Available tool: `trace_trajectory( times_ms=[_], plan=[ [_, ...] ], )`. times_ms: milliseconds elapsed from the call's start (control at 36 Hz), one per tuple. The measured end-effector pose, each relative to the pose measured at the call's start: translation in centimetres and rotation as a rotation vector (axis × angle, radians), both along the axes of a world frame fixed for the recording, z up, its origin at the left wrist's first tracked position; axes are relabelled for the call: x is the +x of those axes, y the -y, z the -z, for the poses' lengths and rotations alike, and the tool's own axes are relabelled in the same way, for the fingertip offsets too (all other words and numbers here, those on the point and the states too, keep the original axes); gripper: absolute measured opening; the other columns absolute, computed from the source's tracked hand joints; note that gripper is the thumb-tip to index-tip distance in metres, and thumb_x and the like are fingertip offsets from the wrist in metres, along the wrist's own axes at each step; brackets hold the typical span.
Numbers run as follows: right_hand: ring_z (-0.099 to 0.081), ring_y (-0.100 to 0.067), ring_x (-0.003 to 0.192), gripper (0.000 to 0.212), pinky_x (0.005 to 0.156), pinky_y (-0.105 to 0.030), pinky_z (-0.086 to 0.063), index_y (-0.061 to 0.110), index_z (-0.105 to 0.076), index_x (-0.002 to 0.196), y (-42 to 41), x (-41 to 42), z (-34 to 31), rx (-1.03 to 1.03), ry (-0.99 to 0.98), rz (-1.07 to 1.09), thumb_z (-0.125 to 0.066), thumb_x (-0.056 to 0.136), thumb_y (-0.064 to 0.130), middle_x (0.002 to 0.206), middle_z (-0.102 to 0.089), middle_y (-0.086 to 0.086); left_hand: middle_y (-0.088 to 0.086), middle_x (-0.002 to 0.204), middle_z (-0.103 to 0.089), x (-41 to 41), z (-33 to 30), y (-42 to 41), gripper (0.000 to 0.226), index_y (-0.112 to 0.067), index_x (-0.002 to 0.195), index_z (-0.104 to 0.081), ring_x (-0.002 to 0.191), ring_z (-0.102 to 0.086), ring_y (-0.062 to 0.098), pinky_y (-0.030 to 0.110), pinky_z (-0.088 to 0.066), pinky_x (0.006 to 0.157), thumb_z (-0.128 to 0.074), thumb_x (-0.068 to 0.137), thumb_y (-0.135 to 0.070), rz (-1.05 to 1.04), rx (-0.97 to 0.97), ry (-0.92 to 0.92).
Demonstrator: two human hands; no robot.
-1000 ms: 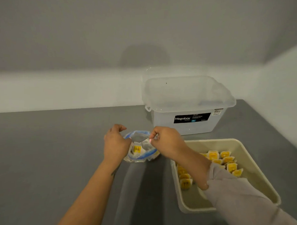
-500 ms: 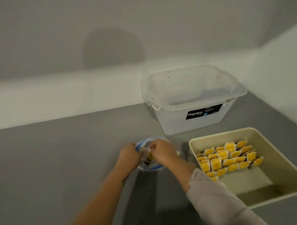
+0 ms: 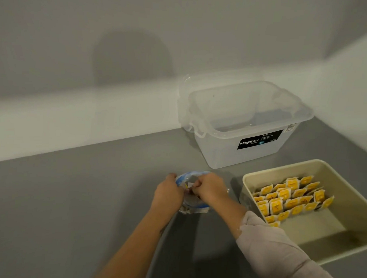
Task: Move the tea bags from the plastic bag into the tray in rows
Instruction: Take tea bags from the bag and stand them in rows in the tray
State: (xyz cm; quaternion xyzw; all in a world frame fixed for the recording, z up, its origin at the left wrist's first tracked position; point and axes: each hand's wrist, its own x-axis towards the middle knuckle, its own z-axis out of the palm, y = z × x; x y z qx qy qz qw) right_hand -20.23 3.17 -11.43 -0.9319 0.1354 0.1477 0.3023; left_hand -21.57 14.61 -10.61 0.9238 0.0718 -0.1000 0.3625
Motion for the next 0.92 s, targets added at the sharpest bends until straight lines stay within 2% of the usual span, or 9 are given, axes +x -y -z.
trace_trajectory(
  times_ms=[111,194,333,417,472,583,750,833,917],
  plan=[
    [-0.061,-0.015,0.079,0.017,0.072,-0.023,-0.046,0.009,-0.073,0.087,1.4,0.0,-0.9,0.092,0.079,-0.019,-0.067,0.085,0.025,0.093,-0.071,-0.008,0.012,0.116,-0.061,0.0,-0.5,0.0,0.033,-0.013,0.124,-0.048,0.105,-0.058,0.029,0.031,-0.044,0.081,-0.047,0.093,-0.021,0.029,0.042,-0.003],
    [-0.057,-0.011,0.067,0.011,0.065,-0.022,-0.048,0.013,-0.067,0.072,2.4,-0.1,-1.9,0.149,0.15,-0.044,-0.069,0.082,0.016,0.078,-0.068,-0.003,0.013,0.133,-0.051,0.2,-0.6,-0.1,0.049,-0.013,0.14,-0.036,0.12,-0.051,0.029,0.035,-0.042,0.095,-0.049,0.092,-0.018,0.048,0.042,-0.01],
    [-0.057,-0.008,0.052,0.015,0.051,-0.018,-0.046,0.018,-0.061,0.071,3.4,0.5,-3.5,0.284,0.186,0.017,-0.071,0.081,0.013,0.066,-0.061,0.002,0.0,0.146,-0.041,0.2,-1.6,0.2,0.058,-0.022,0.136,-0.042,0.135,-0.037,0.02,0.045,-0.023,0.116,-0.062,0.083,-0.013,0.119,-0.04,0.196],
    [-0.061,-0.016,0.059,0.01,0.054,-0.024,-0.053,0.013,-0.061,0.079,3.7,0.8,-4.4,0.45,0.202,0.098,-0.069,0.08,0.006,0.072,-0.063,-0.004,-0.009,0.148,-0.037,0.0,-2.5,0.4,0.061,-0.027,0.136,-0.045,0.141,-0.027,0.01,0.036,-0.003,0.12,-0.066,0.081,-0.014,0.291,-0.048,0.285],
    [-0.062,-0.019,0.054,0.012,0.056,-0.03,-0.056,0.011,-0.059,0.079,3.8,1.0,-4.9,0.59,0.183,0.168,-0.065,0.08,0.001,0.072,-0.063,-0.009,-0.011,0.146,-0.04,-0.1,-2.7,0.6,0.064,-0.029,0.139,-0.043,0.136,-0.033,0.005,0.024,-0.013,0.116,-0.066,0.081,-0.013,0.372,-0.068,0.29],
    [-0.056,-0.015,0.041,0.013,0.05,-0.027,-0.05,0.011,-0.056,0.078,3.9,1.0,-5.8,0.716,0.147,0.215,-0.063,0.083,0.002,0.065,-0.062,-0.01,-0.008,0.125,-0.061,0.2,-2.5,1.0,0.046,-0.03,0.134,-0.051,0.113,-0.056,0.006,-0.004,-0.029,0.083,-0.057,0.09,-0.015,0.352,-0.111,0.343],
    [-0.059,-0.01,0.041,0.012,0.052,-0.025,-0.05,0.012,-0.054,0.082,4.0,0.8,-6.2,0.893,0.101,0.26,-0.063,0.089,0.009,0.061,-0.065,-0.007,-0.01,0.103,-0.068,0.3,-2.8,1.2,0.032,-0.028,0.125,-0.06,0.093,-0.063,0.003,0.012,-0.048,0.084,-0.046,0.098,-0.017,0.247,-0.35,0.257],
    [-0.06,-0.013,0.046,0.012,0.051,-0.024,-0.051,0.011,-0.053,0.086,3.9,0.7,-6.7,0.967,0.091,0.291,-0.059,0.094,0.018,0.06,-0.067,-0.007,0.003,0.098,-0.072,0.1,-2.8,1.4,0.026,-0.02,0.112,-0.065,0.092,-0.069,0.017,0.029,-0.056,0.083,-0.045,0.097,-0.012,0.15,-0.617,0.105],
    [-0.06,-0.015,0.05,0.013,0.049,-0.023,-0.05,0.011,-0.052,0.091,4.1,0.5,-7.2,1.065,0.091,0.305,-0.051,0.098,0.022,0.068,-0.07,-0.008,0.014,0.093,-0.072,-0.2,-3.3,1.6,0.028,-0.008,0.105,-0.065,0.088,-0.069,0.025,0.034,-0.058,0.082,-0.037,0.099,-0.009,0.033,-0.855,-0.039]
  ],
)
